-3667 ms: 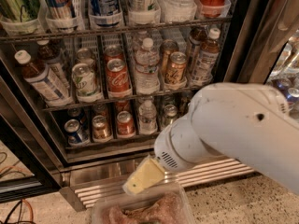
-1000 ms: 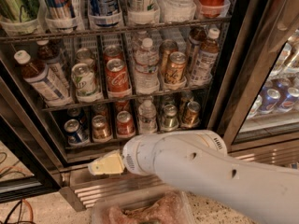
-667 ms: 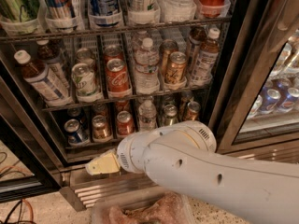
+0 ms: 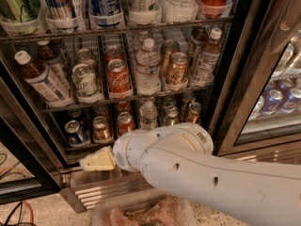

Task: Pick blue water bottle from middle shelf of fridge

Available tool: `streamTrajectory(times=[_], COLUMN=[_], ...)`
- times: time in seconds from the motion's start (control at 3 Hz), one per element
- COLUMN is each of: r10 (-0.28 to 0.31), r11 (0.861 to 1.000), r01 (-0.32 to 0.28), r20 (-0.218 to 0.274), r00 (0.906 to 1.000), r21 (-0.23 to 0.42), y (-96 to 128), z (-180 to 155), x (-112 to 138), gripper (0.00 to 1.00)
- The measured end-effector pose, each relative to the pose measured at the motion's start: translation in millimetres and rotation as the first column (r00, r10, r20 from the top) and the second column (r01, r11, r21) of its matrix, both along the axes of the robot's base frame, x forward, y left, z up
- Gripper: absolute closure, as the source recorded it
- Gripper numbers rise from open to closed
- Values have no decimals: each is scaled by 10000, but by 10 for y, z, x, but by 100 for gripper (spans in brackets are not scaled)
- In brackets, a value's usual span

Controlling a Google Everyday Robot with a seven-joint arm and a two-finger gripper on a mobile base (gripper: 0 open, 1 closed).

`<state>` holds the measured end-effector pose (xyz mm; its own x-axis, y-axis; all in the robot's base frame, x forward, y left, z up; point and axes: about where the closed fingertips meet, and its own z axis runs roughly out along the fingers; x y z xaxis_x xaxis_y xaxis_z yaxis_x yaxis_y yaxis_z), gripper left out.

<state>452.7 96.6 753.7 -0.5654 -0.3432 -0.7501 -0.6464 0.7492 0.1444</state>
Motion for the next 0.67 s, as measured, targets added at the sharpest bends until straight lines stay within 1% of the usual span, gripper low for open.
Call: streamTrajectory(times=[0.33, 0.67], r10=[258, 745], r11=[9985, 9936], r01=[-277, -789], r20=[403, 570], r00=[9989, 9956], r21=[467, 803], y=[217, 529], z=[90, 130], x=[168, 319], gripper=[0, 0])
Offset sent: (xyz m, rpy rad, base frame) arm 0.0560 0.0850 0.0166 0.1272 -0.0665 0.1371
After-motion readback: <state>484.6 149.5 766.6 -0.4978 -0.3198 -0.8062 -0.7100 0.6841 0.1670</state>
